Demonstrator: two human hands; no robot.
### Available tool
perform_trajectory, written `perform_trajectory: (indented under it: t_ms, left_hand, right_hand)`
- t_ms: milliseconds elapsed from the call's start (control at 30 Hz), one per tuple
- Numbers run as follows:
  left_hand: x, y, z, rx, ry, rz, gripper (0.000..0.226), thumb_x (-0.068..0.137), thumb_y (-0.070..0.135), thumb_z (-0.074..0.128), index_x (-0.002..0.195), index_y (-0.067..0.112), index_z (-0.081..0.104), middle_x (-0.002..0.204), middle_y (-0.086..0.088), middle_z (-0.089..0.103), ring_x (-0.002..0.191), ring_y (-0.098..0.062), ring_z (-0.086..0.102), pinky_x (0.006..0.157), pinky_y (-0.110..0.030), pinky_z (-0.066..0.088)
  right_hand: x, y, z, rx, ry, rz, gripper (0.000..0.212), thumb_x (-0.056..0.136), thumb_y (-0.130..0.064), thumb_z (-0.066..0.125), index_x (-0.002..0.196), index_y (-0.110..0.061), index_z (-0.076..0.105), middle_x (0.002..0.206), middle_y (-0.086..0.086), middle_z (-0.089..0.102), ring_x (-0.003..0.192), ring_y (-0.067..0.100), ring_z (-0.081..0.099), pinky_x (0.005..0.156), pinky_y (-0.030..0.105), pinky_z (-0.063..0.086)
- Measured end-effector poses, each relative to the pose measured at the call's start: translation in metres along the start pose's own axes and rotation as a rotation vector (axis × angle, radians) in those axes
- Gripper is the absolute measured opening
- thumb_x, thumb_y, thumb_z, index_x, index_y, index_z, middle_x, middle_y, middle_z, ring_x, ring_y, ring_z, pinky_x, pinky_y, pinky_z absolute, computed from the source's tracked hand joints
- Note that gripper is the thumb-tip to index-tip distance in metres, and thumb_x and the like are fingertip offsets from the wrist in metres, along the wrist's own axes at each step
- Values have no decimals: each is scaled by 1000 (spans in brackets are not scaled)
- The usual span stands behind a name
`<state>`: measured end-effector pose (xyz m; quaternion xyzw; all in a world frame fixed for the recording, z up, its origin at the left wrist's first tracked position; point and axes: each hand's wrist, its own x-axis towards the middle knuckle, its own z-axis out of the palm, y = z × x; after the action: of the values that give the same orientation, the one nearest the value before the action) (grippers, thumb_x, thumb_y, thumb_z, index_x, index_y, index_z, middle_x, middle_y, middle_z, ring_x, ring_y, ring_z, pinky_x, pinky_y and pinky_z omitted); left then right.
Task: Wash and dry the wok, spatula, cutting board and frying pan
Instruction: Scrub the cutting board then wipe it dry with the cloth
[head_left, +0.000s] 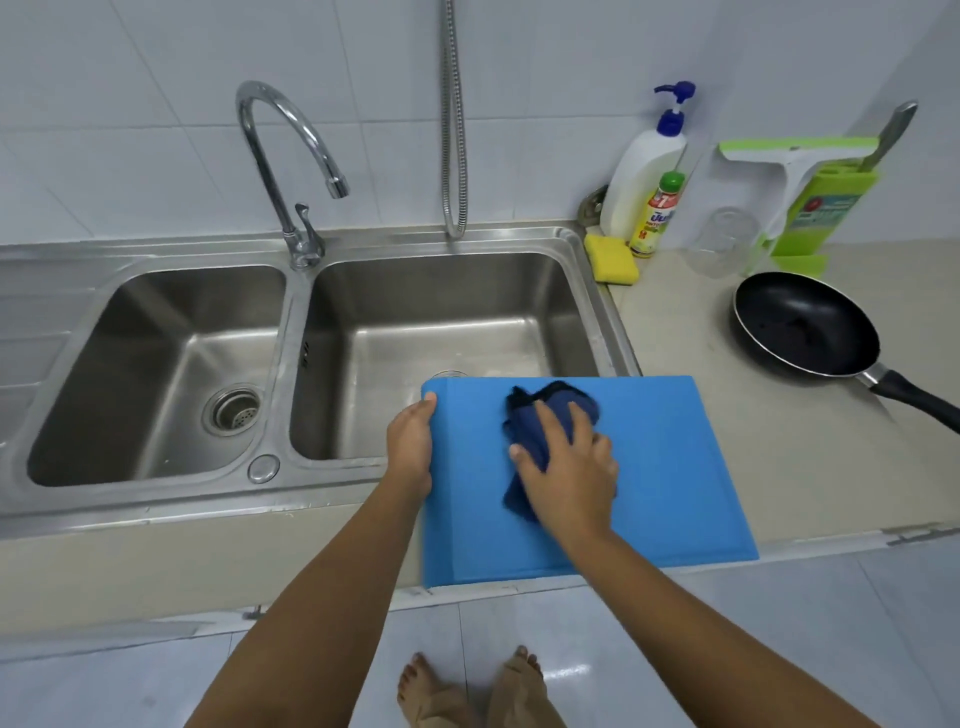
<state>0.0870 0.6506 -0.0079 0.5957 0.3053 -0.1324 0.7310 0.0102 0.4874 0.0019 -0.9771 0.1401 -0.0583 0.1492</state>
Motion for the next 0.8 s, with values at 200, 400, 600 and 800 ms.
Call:
perform_trajectory:
  t_ms: [200, 400, 600, 800]
  left_hand:
    - [7, -3, 8, 223, 124, 171, 35, 97, 41, 49, 81, 10, 53, 76, -1, 56, 70, -20, 52, 66, -35, 45]
    - [2, -5, 10, 551, 214, 302, 45, 100, 47, 35, 94, 7, 54, 85, -3, 58, 80, -21, 54, 70, -33, 38]
    - [-1, -8, 16, 563, 188, 291, 43, 96, 50, 45, 104, 9, 55, 93, -3, 61, 84, -20, 57, 72, -32, 39]
    - [1, -8, 9, 633, 132, 321, 48, 97, 53, 41, 113, 9, 51, 99, -4, 61, 78, -15, 56, 66, -30, 40]
  right_hand:
    - [-65, 20, 2, 13, -53, -411, 55, 86, -61, 48, 136, -37, 50, 142, 1, 51, 102, 27, 57, 78, 40, 51]
    - [-21, 156, -27, 57, 146, 195, 65, 84, -45, 64, 137, -11, 48, 140, 15, 51, 110, 43, 54, 90, 51, 48]
    - [-26, 92, 1, -24, 246, 214, 57, 84, -52, 54, 127, -17, 61, 142, 22, 47, 97, 42, 56, 83, 47, 48]
    - [-18, 21, 11, 47, 115, -353, 48, 89, -54, 47, 128, -30, 61, 142, 8, 52, 97, 31, 60, 76, 40, 54]
